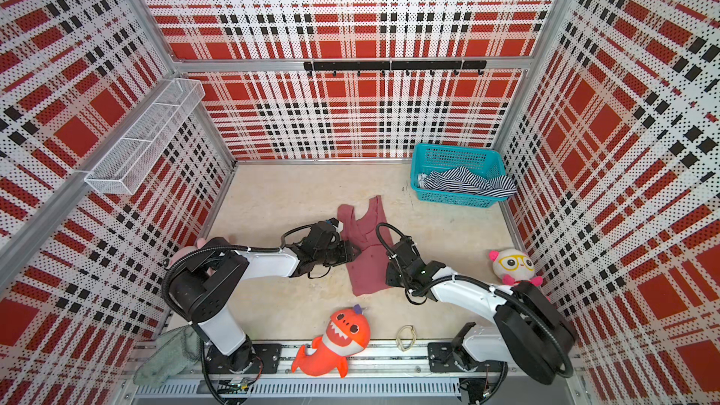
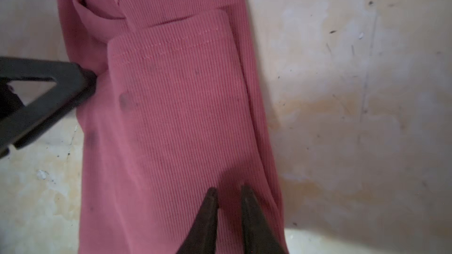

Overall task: Fold and stack tank tops
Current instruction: Smooth out the tank top at the center of the table.

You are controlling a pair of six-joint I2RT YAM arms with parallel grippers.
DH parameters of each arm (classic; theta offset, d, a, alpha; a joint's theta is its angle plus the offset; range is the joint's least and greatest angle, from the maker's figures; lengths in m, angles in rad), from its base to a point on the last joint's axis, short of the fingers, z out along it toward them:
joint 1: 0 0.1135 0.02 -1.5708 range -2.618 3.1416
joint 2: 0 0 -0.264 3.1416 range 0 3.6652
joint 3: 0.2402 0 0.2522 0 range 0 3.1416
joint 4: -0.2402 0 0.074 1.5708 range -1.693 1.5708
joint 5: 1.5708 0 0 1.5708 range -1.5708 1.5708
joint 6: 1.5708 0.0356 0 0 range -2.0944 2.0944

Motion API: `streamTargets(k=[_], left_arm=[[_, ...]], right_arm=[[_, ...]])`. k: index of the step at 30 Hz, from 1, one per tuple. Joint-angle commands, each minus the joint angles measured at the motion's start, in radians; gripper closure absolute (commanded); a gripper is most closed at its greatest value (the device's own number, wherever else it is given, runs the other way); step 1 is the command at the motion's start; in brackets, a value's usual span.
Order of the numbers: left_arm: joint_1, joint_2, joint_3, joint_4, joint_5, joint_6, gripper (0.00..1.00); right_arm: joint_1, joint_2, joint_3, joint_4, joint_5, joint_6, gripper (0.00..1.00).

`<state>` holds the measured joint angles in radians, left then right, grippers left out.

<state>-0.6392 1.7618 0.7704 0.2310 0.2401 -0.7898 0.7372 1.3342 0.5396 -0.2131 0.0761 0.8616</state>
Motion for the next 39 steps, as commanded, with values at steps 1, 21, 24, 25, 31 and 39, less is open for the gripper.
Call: streamTargets(k=[1, 21, 24, 25, 31, 39], left_arm=[[0.064, 0.067, 0.047, -0.041, -0.023, 0.083, 0.47], [0.189, 0.024, 0.364, -0.258, -0.013, 0.296, 0.33], [0.204, -0.097, 0.268, -0.306, -0.008, 0.308, 0.31], [0.213, -0.134, 0.219, -0.303, 0.004, 0.299, 0.31], [0.242, -0.318, -0.105, -0.218, 0.088, 0.203, 0.35], [0.202, -0.425, -0.332, -0.056, 0.132, 0.015, 0.36]], right_arm=[[-0.002, 0.068, -0.010, 0.186, -0.031, 0.017, 0.80], [-0.029, 0.072, 0.197, 0.061, -0.072, 0.040, 0.69], [-0.029, 0.044, 0.133, 0.086, -0.124, 0.089, 0.68], [-0.029, 0.036, 0.112, 0.100, -0.131, 0.101, 0.67], [-0.029, 0.035, 0.052, 0.145, -0.146, 0.142, 0.61], [-0.030, 0.064, 0.055, 0.144, -0.141, 0.143, 0.58]])
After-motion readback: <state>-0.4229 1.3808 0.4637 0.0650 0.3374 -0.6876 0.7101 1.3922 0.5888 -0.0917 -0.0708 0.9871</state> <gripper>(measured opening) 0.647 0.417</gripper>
